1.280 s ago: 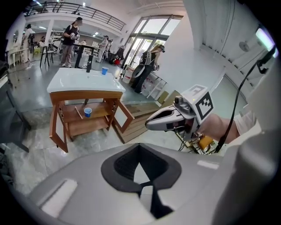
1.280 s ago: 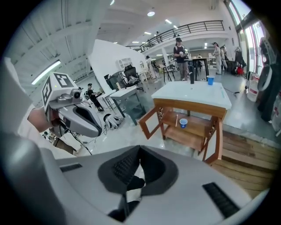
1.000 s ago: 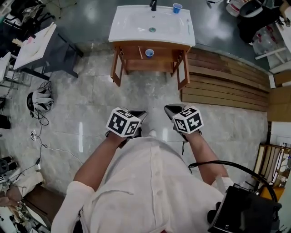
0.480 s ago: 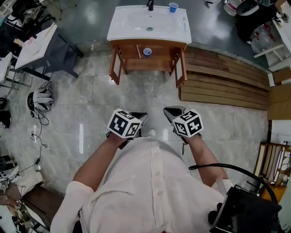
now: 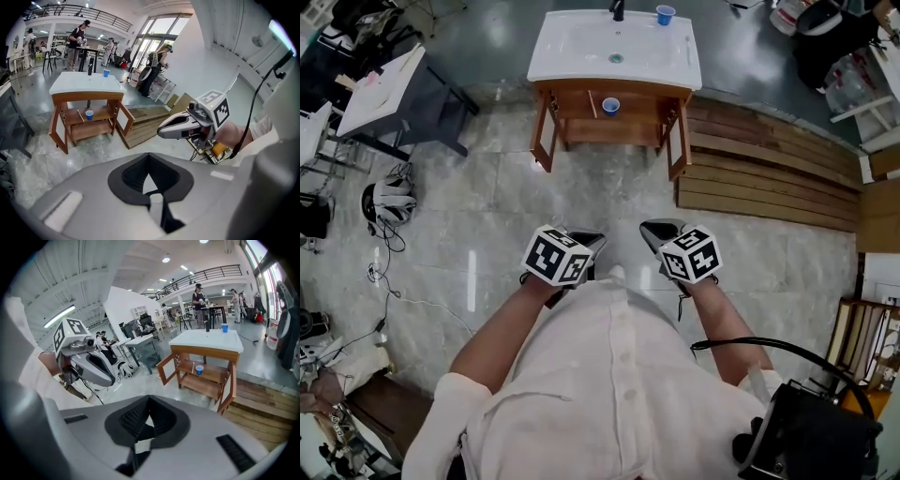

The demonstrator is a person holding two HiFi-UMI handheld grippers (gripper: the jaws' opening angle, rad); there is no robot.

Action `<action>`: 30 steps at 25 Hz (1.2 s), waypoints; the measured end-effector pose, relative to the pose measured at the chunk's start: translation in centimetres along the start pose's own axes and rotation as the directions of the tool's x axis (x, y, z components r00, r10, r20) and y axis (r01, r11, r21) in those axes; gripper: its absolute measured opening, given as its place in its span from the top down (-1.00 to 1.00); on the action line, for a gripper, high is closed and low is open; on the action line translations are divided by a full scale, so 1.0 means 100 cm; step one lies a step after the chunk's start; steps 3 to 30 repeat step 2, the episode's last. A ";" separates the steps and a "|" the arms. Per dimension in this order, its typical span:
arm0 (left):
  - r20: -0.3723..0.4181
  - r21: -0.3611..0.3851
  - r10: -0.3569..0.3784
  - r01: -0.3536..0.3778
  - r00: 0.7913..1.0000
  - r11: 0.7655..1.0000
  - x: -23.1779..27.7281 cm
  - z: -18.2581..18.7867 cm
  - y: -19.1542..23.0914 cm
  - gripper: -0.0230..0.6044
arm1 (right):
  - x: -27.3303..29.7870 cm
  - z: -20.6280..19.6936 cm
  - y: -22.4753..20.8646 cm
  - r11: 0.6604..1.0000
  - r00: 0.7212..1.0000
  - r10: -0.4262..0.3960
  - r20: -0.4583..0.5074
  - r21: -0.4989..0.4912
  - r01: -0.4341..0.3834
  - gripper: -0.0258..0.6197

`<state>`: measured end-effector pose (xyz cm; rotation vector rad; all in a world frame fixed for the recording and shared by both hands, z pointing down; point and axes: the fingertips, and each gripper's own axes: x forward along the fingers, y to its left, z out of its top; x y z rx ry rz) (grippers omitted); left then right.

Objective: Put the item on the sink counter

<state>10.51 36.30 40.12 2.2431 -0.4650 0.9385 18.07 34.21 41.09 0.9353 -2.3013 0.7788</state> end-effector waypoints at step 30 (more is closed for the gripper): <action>-0.001 -0.002 0.001 -0.001 1.000 1.000 0.000 0.003 0.002 0.91 | 0.001 0.003 -0.002 1.000 1.000 0.002 0.002 -0.003 -0.002 0.91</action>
